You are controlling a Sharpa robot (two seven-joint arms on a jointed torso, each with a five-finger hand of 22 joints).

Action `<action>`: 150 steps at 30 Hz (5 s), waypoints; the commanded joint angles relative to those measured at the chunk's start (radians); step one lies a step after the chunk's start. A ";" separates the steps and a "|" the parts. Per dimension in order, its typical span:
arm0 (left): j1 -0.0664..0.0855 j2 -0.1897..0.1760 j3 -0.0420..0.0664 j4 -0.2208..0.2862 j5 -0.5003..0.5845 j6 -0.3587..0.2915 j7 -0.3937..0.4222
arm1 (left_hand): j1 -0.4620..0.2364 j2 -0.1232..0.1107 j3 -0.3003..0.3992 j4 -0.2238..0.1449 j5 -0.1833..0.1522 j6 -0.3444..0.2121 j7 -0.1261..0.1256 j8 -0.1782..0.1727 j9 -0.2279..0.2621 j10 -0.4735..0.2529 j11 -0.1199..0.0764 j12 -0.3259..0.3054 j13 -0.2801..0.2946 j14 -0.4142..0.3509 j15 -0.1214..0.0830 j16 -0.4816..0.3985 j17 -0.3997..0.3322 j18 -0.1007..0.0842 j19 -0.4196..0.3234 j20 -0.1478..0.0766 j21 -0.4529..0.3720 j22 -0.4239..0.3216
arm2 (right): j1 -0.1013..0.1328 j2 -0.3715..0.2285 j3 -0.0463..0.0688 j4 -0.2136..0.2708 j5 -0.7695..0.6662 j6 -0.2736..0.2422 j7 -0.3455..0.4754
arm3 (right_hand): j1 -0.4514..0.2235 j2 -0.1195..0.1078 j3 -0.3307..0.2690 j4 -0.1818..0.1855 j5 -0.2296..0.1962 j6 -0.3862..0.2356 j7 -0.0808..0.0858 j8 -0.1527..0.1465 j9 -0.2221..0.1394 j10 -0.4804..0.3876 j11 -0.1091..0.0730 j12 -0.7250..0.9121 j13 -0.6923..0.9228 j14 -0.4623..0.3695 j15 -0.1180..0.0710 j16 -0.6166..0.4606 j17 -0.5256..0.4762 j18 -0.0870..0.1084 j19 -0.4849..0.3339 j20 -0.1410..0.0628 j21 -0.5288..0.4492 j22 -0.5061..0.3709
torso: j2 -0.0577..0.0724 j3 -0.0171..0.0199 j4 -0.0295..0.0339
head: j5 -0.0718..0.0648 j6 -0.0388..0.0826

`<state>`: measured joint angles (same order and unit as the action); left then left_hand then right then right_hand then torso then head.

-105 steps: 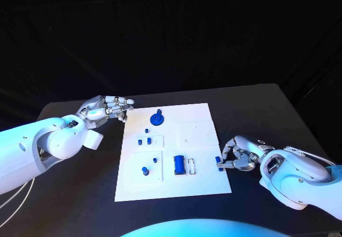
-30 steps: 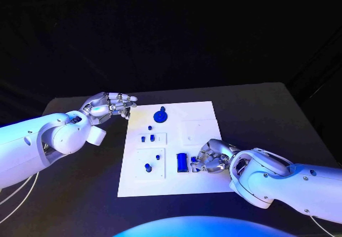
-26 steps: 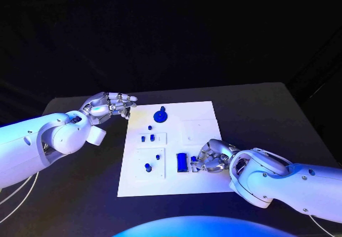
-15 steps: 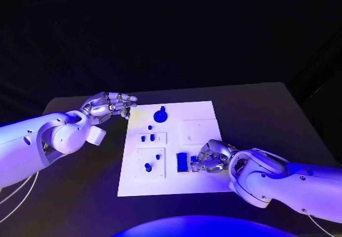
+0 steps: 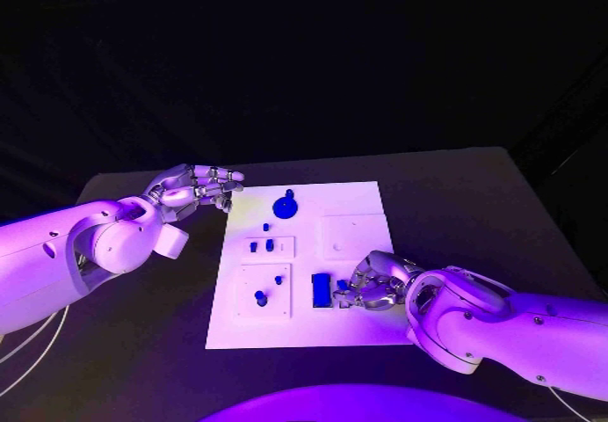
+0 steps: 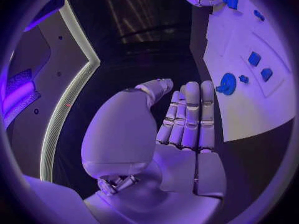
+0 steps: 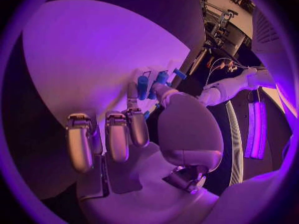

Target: Assemble the parts on the task board

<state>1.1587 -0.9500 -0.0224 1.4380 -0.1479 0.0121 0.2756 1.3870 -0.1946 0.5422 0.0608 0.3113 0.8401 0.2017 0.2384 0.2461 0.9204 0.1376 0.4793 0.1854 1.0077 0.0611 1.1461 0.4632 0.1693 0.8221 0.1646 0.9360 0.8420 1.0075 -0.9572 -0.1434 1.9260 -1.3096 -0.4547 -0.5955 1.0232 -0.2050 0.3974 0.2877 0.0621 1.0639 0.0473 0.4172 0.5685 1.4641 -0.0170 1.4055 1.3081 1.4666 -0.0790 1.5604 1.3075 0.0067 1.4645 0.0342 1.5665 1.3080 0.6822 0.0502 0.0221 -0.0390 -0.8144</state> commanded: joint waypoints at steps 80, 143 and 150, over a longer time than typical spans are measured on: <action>0.000 0.001 -0.002 -0.012 -0.001 0.026 -0.022 | 0.018 0.020 0.016 -0.007 0.005 -0.005 0.004 0.007 -0.002 -0.009 0.000 0.008 -0.003 -0.003 0.003 0.006 -0.004 0.015 0.012 -0.003 -0.003 -0.001 | 0.001 -0.004 0.000 -0.035 0.048 0.105 0.016 | 0.187 0.012 -0.065 -0.054 -0.003 0.008 -0.008 0.008 -0.007 0.061 -0.015 0.007 0.200 0.103 -0.011 0.008 0.259 -0.007 0.106 -0.013 0.004 0.263 | 0.000 -0.0002 0.0001 | 0.003 0.000; -0.062 0.184 0.004 -0.045 0.129 -0.512 0.208 | -1.387 0.195 -0.542 -0.061 -0.311 -0.840 -0.202 -0.238 -0.246 -0.920 -0.138 -0.479 -0.185 -1.008 -0.061 -1.146 -0.463 -0.169 -0.822 -0.165 -0.936 -0.842 | 0.088 0.191 0.106 -0.476 1.174 -0.234 1.024 | -1.023 0.205 -0.397 -0.288 -0.062 -1.064 -0.047 -0.417 -0.568 -1.464 0.017 -1.405 -1.308 -1.467 0.079 -1.560 -1.307 -0.007 -1.464 -0.034 -1.567 -1.308 | -0.131 -0.0484 -0.0202 | 0.037 0.211; -0.093 0.175 0.016 0.073 0.142 -0.692 0.232 | -1.387 0.195 -0.542 -0.061 -0.311 -0.840 -0.202 -0.238 -0.246 -0.920 -0.138 -0.479 -0.185 -1.008 -0.061 -1.146 -0.463 -0.169 -0.822 -0.165 -0.936 -0.842 | 0.050 0.180 0.137 -0.376 1.287 -0.302 1.100 | -1.023 0.205 -0.397 -0.288 -0.062 -1.064 -0.047 -0.417 -0.568 -1.464 0.017 -1.405 -1.308 -1.467 0.079 -1.560 -1.307 -0.007 -1.464 -0.034 -1.567 -1.308 | -0.138 -0.0502 -0.0221 | 0.039 0.214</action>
<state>1.0682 -0.7736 -0.0074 1.5000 -0.0202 -0.5388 0.4695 0.1119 -0.0047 0.0151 0.0028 0.0115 0.0218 0.0050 0.0084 0.0056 0.0254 0.0037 0.0115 0.0027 0.0229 0.0019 0.0115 0.0049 0.0206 0.0196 0.0054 0.0105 0.0111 1.0603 -0.7762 -0.0067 1.5416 -0.1196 -0.6925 0.4157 0.1629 0.0002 -0.0011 0.0105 0.0077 0.0252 0.0054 0.0073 0.0082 0.0301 0.0026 0.0060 0.0044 0.0261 0.0038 0.0070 0.0099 0.0215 0.0277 0.0058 0.0049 0.0115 0.5516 0.0018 0.0021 -0.0006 -0.6009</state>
